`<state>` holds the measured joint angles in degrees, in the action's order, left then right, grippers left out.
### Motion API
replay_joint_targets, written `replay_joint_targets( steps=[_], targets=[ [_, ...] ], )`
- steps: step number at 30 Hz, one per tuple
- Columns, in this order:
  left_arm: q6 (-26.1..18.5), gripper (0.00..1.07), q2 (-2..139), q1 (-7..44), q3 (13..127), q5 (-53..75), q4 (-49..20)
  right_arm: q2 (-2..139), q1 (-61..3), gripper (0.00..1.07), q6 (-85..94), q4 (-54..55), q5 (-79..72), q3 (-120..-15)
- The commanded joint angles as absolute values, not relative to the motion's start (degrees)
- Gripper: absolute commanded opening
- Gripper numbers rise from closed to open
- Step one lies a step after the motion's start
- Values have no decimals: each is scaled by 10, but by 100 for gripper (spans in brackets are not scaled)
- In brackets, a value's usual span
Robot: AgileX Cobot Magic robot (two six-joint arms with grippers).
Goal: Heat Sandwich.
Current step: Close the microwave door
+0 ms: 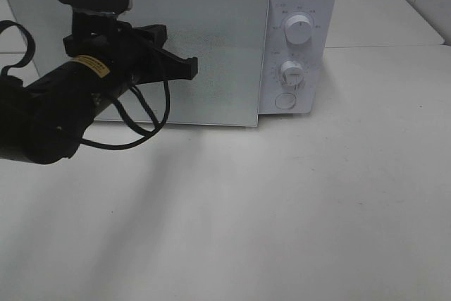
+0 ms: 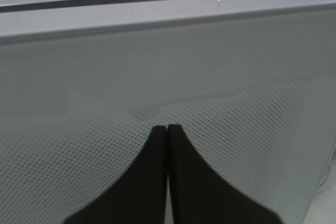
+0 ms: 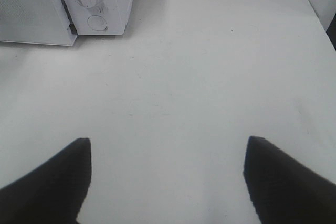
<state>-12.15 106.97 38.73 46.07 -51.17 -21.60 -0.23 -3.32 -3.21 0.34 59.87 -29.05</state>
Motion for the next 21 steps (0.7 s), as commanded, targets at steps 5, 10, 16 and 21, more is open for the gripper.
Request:
replay_joint_targets(
  steps=[5, 10, 16, 21],
  targets=[
    [-125, 0, 1094, 392, 516, -480, -231, -18, -31, 76, -30, 5, 592, -290],
    [-125, 0, 1112, 392, 541, -477, -236, -18, -31, 76, -30, 5, 592, -290],
    [-125, 0, 1130, 392, 570, -454, -237, -18, -31, 76, -30, 5, 592, -290],
    [-125, 0, 1145, 392, 596, -451, -239, -18, -33, 76, -30, 5, 592, -290]
  ],
)
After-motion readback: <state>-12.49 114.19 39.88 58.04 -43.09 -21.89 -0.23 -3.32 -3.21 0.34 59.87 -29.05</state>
